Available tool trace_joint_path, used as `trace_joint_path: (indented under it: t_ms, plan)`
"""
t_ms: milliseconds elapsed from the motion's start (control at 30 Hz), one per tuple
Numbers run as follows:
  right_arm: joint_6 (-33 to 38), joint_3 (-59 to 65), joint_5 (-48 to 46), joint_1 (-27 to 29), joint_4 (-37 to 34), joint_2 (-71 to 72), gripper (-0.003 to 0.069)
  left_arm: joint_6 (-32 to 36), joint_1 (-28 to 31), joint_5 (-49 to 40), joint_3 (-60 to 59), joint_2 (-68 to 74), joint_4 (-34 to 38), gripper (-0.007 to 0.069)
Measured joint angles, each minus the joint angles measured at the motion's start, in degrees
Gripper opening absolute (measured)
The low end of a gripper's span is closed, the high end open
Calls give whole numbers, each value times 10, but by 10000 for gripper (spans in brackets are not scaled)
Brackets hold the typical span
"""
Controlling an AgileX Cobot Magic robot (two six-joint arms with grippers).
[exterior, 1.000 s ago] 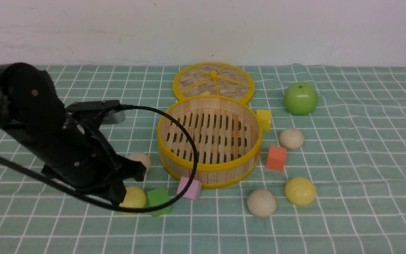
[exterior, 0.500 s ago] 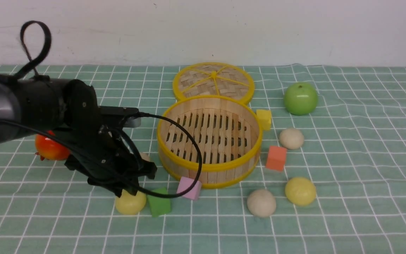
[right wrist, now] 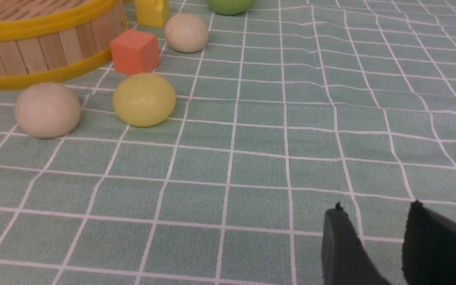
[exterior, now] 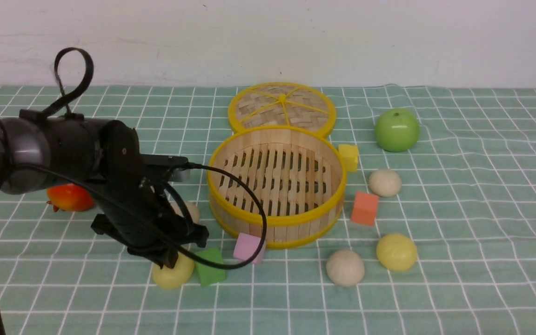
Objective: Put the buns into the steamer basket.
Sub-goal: Use the left arm to grab a steamed stuffed bun, then use the left arm to put the steamed stuffed bun into the steamer, then use the left arm to grab a steamed stuffed bun
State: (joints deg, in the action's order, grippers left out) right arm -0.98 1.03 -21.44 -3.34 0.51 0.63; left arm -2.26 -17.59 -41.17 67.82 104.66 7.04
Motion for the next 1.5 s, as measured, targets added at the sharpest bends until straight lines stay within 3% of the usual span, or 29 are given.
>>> trace_joint_path:
  t_ms: [167,333,567,700,900,933,1000,1167,1333,1500]
  plan:
    - [0,0,0,0,0,0,240,7,-18,-47,37,-50,2,-13]
    - [0,0,0,0,0,0,240,66,-60,-30,118,-84,38,-13]
    - [0,0,0,0,0,0,240,101,-83,38,211,26,56,-13]
    - [0,0,0,0,0,0,240,90,-83,-1,264,101,31,4]
    - [0,0,0,0,0,0,240,45,-83,-30,310,155,-17,109]
    - [0,0,0,0,0,0,240,23,-83,-45,323,157,-29,176]
    - [0,0,0,0,0,0,240,11,-83,-72,339,154,-33,239]
    - [0,0,0,0,0,0,240,5,-83,-162,378,131,-36,328]
    - [0,0,0,0,0,0,240,-4,-76,-256,370,74,-70,283]
    - [0,0,0,0,0,0,240,-27,4,-264,254,33,-65,137]
